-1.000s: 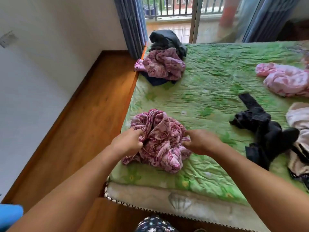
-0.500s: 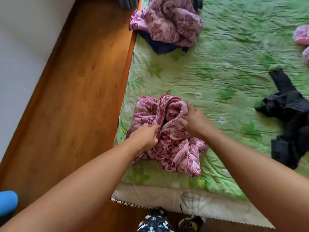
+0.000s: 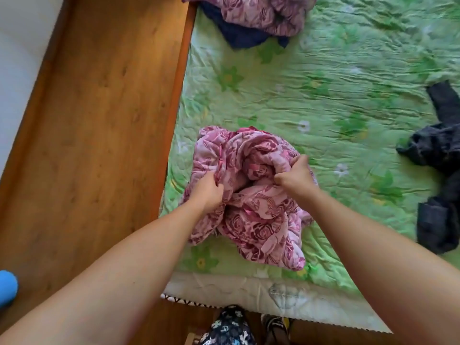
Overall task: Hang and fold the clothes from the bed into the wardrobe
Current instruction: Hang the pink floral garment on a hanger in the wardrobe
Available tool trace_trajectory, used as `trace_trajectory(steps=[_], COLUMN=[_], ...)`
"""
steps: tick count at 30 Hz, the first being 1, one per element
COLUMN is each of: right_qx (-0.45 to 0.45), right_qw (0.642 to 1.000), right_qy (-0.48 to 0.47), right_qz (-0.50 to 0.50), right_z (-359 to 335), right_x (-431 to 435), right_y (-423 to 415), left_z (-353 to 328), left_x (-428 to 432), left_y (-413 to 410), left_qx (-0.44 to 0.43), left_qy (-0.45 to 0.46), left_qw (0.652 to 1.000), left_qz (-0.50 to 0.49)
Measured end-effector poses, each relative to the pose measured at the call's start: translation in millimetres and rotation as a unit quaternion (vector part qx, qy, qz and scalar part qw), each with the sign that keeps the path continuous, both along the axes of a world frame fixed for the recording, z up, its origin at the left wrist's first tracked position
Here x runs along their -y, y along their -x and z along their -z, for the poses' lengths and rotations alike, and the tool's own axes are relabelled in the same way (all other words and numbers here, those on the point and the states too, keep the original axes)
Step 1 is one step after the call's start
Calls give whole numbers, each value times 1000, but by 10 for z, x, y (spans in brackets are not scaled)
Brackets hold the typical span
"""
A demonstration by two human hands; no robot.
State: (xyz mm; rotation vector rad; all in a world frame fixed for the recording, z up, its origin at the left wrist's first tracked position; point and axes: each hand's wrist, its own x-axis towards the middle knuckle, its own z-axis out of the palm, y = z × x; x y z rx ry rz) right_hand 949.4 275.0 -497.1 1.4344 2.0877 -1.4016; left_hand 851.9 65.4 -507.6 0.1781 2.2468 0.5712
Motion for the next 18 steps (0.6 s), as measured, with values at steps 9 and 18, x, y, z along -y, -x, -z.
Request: trace_trajectory(steps=[9,18], right_qx=[-49,-106], right_qw=[978,891], right_qy=[-179,-390], right_qz=[-100,-207], right_z=[-1146,-2847], right_x=[-379,-895], right_y=[-148,-573], left_z=[-1324,-3072], left_x=[57,-225], left_y=[331,11], left_qx=[-137,-319], left_qy=[-79,21], left_qw=[987,924], left_qz=[-13,208])
